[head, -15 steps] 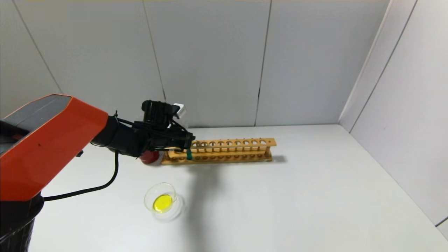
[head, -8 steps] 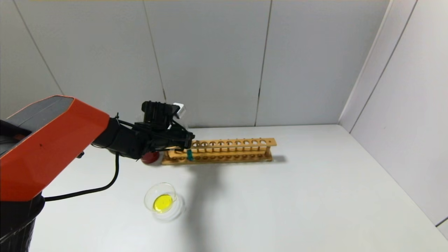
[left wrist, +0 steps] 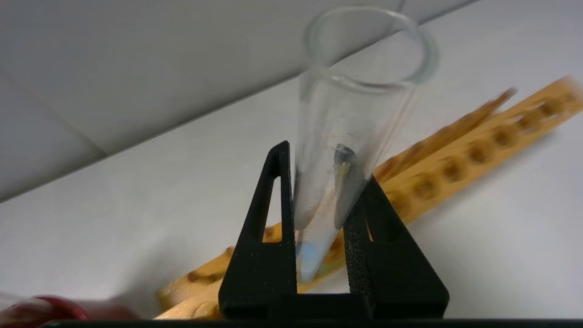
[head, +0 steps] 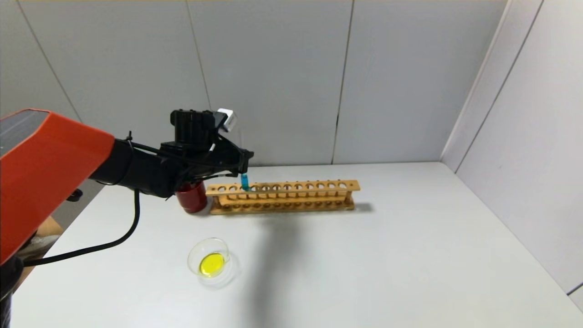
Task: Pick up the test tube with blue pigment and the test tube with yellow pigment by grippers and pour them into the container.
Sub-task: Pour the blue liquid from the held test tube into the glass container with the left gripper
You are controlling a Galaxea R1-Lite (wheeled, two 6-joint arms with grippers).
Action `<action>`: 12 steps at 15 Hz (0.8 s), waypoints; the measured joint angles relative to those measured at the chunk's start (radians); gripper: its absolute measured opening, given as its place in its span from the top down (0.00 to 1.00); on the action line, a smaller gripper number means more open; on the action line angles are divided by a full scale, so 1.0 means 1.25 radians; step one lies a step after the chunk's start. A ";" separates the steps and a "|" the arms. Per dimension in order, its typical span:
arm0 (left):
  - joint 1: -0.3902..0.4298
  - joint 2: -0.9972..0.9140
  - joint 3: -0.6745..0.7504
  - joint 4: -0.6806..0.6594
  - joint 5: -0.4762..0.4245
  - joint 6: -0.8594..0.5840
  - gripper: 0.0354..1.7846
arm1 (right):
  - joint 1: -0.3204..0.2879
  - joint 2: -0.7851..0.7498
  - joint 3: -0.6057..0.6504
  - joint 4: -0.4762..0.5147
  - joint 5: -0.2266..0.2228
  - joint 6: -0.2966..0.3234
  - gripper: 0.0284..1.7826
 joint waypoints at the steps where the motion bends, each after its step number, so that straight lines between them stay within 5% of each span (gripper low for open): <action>1: -0.004 -0.019 0.000 0.003 -0.001 0.001 0.83 | 0.000 0.000 0.000 0.000 0.000 0.000 0.02; 12: 0.003 -0.256 0.080 0.016 0.001 0.171 0.83 | 0.000 0.000 0.000 0.000 0.000 0.000 0.02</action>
